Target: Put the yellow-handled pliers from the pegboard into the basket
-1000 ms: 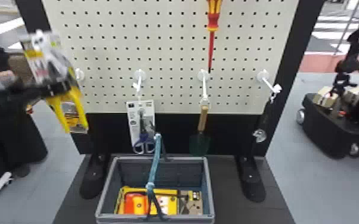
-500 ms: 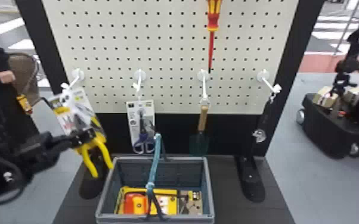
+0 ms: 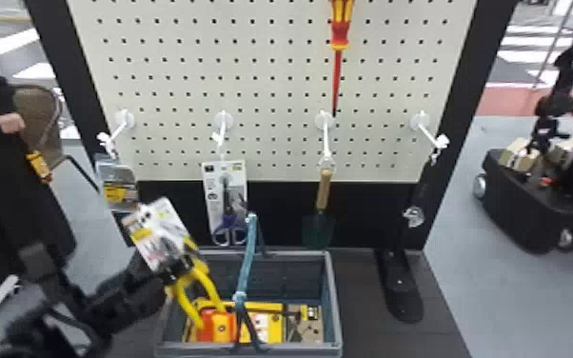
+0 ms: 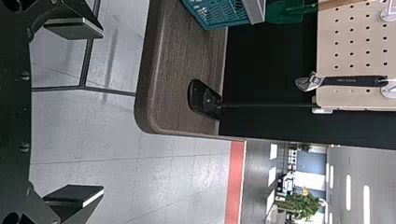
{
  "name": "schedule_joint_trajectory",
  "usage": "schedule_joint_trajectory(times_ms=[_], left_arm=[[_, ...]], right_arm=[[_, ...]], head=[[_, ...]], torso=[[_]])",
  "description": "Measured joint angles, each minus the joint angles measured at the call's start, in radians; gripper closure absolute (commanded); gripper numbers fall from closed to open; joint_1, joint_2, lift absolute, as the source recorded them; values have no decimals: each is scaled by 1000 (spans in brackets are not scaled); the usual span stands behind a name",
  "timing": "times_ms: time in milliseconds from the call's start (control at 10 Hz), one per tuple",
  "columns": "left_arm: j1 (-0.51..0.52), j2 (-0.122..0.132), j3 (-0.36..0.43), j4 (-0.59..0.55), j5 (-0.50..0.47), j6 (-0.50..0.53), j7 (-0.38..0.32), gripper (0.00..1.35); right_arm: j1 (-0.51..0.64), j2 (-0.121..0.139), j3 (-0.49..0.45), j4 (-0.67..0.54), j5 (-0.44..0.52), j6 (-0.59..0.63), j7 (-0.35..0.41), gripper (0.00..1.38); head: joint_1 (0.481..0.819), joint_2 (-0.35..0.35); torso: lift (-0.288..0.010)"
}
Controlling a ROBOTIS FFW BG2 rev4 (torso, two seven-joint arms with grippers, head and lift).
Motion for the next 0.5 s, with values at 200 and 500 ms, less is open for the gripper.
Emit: schedule_joint_trajectory(times_ms=[200, 500], left_arm=[[-25, -21, -69, 137, 34, -84, -2, 1213], [-98, -14, -155, 241, 67, -139, -6, 1098]], right_arm=[[-1, 0, 0, 2, 0, 0, 0, 124], [-2, 0, 0, 6, -1, 0, 0, 122]], head=[[549, 0], [549, 0]], torso=[[-100], [-100]])
